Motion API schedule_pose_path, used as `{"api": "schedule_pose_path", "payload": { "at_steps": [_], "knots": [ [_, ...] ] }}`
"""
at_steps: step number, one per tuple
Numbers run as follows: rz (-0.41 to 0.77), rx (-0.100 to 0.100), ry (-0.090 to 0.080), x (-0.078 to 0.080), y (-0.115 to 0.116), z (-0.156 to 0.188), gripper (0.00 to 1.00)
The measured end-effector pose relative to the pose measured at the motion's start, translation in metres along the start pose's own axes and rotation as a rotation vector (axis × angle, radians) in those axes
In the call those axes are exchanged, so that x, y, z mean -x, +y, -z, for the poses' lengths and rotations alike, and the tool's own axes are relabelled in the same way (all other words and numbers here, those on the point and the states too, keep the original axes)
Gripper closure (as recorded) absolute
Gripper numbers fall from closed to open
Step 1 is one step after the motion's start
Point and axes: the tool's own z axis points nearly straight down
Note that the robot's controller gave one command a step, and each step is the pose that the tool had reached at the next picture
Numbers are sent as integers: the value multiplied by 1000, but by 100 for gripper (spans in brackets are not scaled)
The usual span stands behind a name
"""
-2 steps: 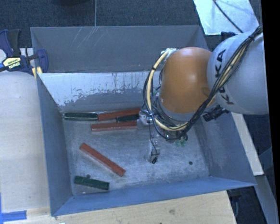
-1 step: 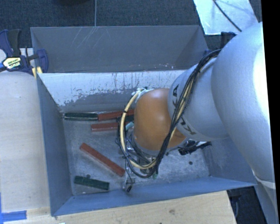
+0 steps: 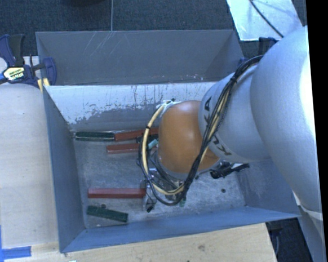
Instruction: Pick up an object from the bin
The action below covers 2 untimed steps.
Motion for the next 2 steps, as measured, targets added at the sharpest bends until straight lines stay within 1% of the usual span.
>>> {"api": "schedule_pose_path", "payload": {
  "at_steps": [1,2],
  "knots": [
    [0,0,0,0,0,0,0],
    [-1,0,0,0,0,0,100]
  ]
}}
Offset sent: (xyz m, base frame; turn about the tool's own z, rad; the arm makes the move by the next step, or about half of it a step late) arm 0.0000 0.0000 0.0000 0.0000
